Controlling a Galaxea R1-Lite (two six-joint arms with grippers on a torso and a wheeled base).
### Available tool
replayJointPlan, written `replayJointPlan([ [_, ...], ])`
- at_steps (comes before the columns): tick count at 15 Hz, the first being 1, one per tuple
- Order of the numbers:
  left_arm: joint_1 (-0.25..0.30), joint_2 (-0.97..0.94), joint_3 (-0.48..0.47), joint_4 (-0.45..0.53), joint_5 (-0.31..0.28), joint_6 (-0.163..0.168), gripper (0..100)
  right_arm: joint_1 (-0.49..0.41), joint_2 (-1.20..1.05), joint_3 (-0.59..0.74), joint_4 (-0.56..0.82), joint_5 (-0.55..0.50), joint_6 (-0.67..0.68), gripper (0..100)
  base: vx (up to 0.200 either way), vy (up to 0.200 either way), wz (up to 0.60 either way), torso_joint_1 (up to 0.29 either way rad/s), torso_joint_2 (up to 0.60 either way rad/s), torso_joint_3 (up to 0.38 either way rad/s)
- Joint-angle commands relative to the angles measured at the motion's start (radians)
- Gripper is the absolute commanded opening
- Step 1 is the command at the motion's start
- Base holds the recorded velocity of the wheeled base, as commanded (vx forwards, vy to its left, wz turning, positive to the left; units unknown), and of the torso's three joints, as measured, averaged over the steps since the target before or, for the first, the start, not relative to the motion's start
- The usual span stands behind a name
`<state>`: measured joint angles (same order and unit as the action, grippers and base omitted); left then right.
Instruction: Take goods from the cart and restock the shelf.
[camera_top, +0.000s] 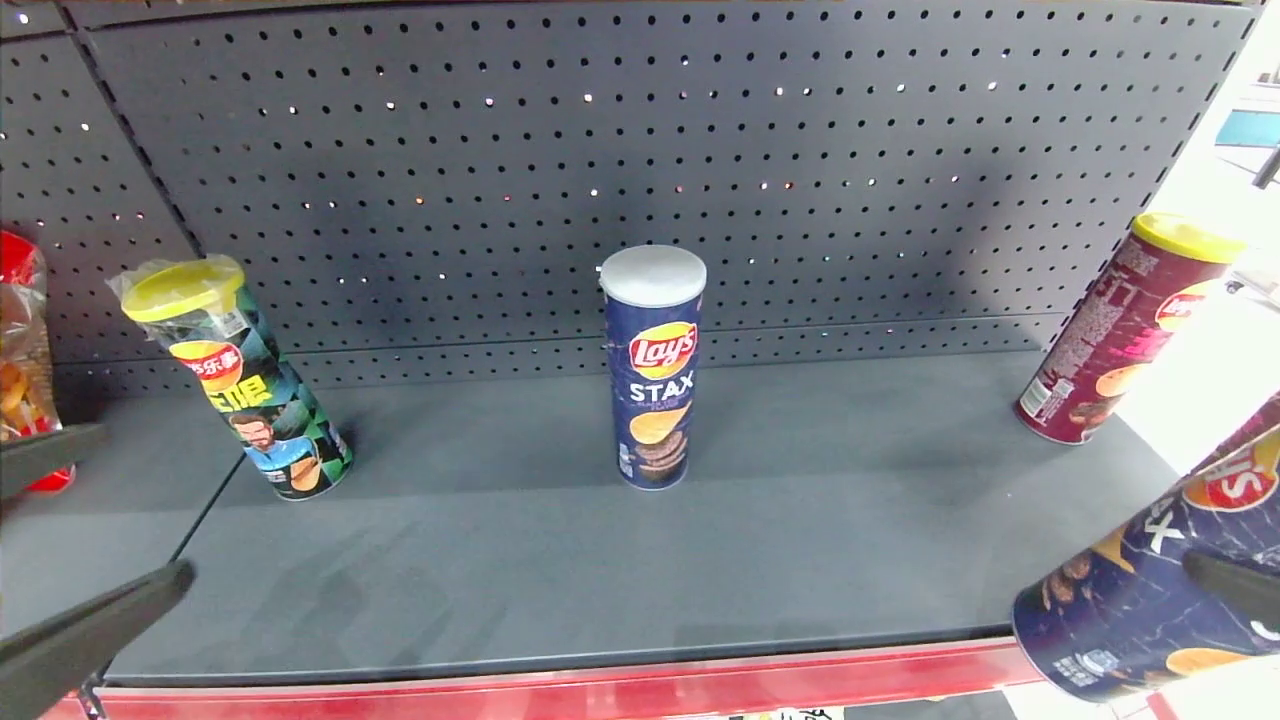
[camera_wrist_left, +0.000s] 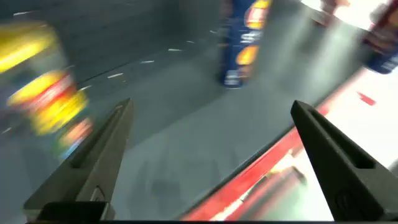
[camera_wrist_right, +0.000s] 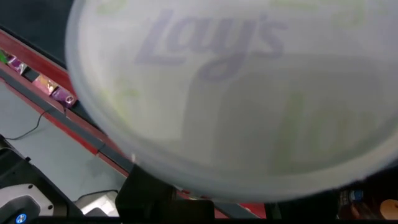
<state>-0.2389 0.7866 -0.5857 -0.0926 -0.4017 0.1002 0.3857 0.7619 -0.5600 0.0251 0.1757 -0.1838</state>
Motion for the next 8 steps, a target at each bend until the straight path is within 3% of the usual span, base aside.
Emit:
replayJointPlan([
  [1, -0.151, 0.398, -0.108, -0.139, -0.062, 0.038, 100, -0.001, 0.010, 0.005, -0.001, -0.001, 0.000, 0, 0.000, 0.000, 0.00, 0.000, 0.00, 0.000],
  [3, -0.206, 0.520, -0.164, -0.165, -0.075, 0.036, 100, -0.002, 0.011, -0.001, -0.001, -0.002, 0.000, 0, 0.000, 0.000, 0.00, 0.000, 0.00, 0.000],
  [5, -0.209, 0.608, -0.218, -0.167, -0.144, 0.042, 100, -0.005, 0.014, -0.003, -0.007, -0.005, 0.001, 0, 0.000, 0.000, 0.00, 0.000, 0.00, 0.000],
  [8, -0.211, 0.738, -0.298, -0.168, -0.144, 0.099, 100, -0.007, 0.014, -0.001, -0.005, -0.005, 0.004, 0, 0.000, 0.000, 0.00, 0.000, 0.00, 0.000],
])
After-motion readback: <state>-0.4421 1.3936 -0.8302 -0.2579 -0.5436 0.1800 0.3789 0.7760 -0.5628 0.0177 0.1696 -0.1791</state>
